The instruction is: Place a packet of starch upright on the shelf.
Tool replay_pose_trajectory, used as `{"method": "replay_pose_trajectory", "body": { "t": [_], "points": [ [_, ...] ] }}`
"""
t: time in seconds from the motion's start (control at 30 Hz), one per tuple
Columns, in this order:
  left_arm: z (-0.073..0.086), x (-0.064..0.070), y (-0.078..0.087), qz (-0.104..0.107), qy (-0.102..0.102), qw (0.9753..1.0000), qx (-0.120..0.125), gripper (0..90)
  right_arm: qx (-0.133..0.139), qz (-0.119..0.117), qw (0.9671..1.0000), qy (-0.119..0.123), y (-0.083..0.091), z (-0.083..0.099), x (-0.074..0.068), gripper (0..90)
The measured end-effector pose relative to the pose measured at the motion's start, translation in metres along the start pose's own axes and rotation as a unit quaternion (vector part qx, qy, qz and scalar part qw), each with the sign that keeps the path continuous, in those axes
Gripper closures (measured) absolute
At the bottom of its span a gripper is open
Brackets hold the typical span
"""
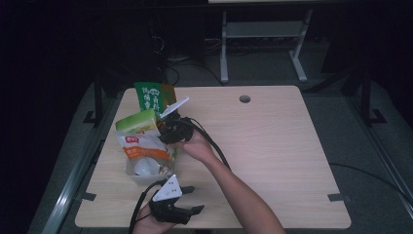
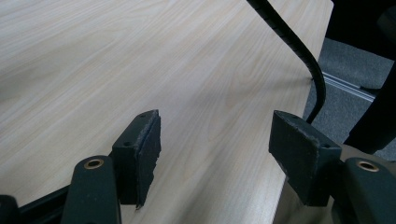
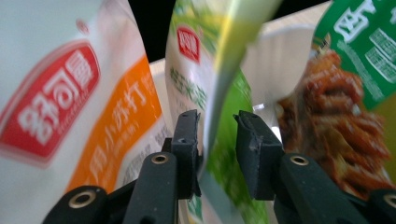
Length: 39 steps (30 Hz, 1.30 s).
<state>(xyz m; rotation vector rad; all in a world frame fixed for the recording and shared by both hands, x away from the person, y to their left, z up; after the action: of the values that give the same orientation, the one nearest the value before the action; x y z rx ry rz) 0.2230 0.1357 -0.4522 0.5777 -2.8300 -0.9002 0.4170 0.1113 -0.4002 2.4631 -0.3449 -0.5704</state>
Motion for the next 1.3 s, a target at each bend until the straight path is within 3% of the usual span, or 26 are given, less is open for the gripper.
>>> {"method": "replay_pose_trajectory", "body": {
  "t": [0.07, 0.2, 0.4, 0.73, 0.8, 0.87, 0.9, 1.07, 1.3],
  "points": [
    [0.000, 0.000, 0.000, 0.000, -0.001, 1.0000, -0.001, 33.8, -0.009, -0.001, 1.0000, -0.003, 0.003, 0.003, 0.001, 66.1],
    [0.000, 0.001, -0.001, 0.002, -0.001, 1.0000, -0.001, 33.8, -0.042, 0.021, 0.9986, 0.024, 0.003, 0.012, 0.006, 63.0],
    [-0.001, 0.001, -0.003, 0.003, -0.002, 1.0000, -0.001, 33.8, -0.042, 0.014, 0.9988, 0.021, 0.000, 0.014, 0.007, 74.3],
    [-0.001, 0.001, -0.002, 0.003, -0.001, 1.0000, 0.000, 33.8, -0.041, 0.026, 0.9984, 0.028, -0.003, 0.020, 0.007, 80.4],
    [-0.002, 0.001, -0.002, 0.004, -0.001, 1.0000, 0.000, 33.8, -0.065, 0.035, 0.9968, 0.028, -0.008, 0.026, 0.009, 81.5],
    [-0.002, 0.002, -0.002, 0.004, -0.002, 1.0000, 0.000, 33.8, -0.070, 0.046, 0.9961, 0.030, -0.012, 0.031, 0.012, 81.6],
    [-0.002, 0.001, -0.002, 0.004, -0.002, 1.0000, 0.000, 33.9, -0.053, 0.037, 0.9978, 0.014, -0.012, 0.036, 0.015, 81.7],
    [-0.001, 0.001, -0.003, 0.004, -0.004, 1.0000, -0.003, 33.8, -0.054, 0.032, 0.9980, 0.011, -0.012, 0.037, 0.016, 81.3],
    [-0.001, -0.001, -0.004, 0.002, -0.003, 1.0000, -0.005, 33.3, -0.044, 0.018, 0.9987, -0.020, -0.003, 0.040, 0.020, 74.7]
  ]
}}
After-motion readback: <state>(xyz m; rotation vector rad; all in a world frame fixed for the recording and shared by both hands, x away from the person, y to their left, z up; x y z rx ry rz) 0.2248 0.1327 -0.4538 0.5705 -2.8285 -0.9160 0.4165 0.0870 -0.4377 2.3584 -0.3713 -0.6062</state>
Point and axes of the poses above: each handheld gripper's, and its own axes: y roughly backward along the jaws, z roughly out of its underside, x roughly to its right, the point moved 4 cm from there along -y, roughly forward along the jaws, and after that the axes turned 8 degrees about -y, right-handed, at the moved point
